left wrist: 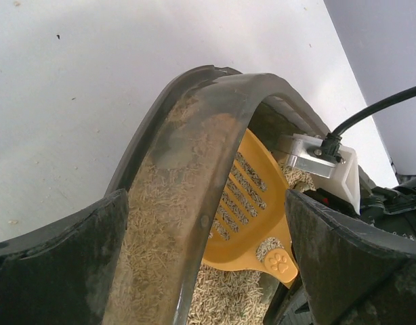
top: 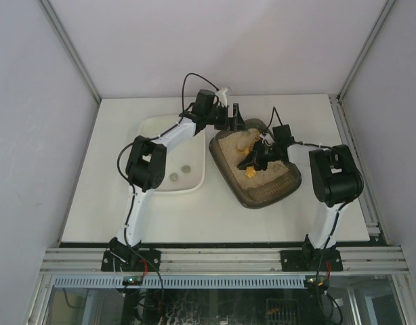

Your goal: Clean the litter box

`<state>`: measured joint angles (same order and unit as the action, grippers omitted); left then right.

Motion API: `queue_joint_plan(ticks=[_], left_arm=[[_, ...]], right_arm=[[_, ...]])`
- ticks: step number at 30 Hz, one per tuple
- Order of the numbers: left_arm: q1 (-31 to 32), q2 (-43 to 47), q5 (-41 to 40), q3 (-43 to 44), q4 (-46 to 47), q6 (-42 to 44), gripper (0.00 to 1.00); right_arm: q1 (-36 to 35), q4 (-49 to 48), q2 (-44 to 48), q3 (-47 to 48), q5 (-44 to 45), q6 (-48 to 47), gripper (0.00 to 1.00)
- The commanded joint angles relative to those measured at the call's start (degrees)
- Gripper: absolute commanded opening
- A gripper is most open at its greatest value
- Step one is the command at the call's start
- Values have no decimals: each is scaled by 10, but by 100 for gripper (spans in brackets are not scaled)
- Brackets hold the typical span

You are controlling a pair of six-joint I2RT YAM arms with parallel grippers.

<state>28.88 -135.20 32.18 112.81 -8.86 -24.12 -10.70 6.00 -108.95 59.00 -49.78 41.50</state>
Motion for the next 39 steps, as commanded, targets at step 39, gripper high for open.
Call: queue_joint_plan(ticks=[39], left_arm=[[8, 19, 60, -14, 8, -59, 100]], right_arm=[[-59, 60, -75, 160, 77, -32, 0]])
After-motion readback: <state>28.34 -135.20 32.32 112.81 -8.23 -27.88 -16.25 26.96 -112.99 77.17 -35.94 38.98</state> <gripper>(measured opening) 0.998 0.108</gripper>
